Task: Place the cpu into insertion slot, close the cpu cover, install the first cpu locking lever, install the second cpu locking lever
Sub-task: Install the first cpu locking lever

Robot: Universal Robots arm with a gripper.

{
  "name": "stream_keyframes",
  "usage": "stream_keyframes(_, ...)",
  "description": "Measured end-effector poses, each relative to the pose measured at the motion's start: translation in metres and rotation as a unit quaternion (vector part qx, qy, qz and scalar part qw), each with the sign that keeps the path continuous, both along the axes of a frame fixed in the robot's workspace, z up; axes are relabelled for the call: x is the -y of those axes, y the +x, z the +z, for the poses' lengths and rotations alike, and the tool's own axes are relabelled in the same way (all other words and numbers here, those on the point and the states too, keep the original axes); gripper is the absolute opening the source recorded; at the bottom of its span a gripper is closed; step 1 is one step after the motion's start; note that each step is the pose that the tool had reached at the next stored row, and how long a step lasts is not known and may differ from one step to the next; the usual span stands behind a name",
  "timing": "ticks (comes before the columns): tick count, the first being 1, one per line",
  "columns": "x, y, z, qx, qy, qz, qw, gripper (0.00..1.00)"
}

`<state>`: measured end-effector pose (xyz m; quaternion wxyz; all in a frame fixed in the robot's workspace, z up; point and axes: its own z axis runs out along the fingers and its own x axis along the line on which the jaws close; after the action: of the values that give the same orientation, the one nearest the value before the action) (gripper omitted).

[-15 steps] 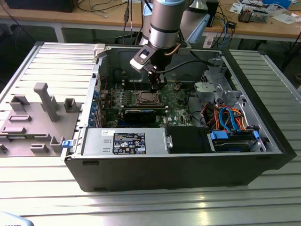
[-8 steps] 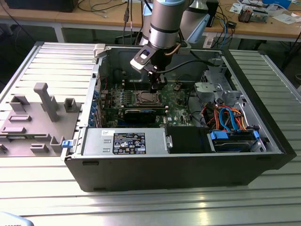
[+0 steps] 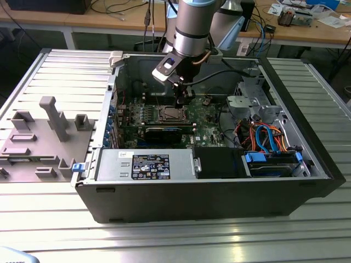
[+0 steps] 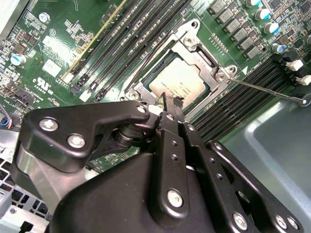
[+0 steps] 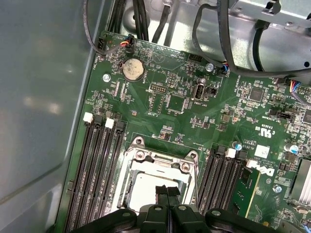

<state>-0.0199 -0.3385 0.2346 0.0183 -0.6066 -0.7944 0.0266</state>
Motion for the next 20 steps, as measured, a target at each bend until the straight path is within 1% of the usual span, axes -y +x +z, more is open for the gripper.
stream_keyframes(20,0.0,0.0,-0.0001,0.0,0.0,0.013,0.99992,0.11)
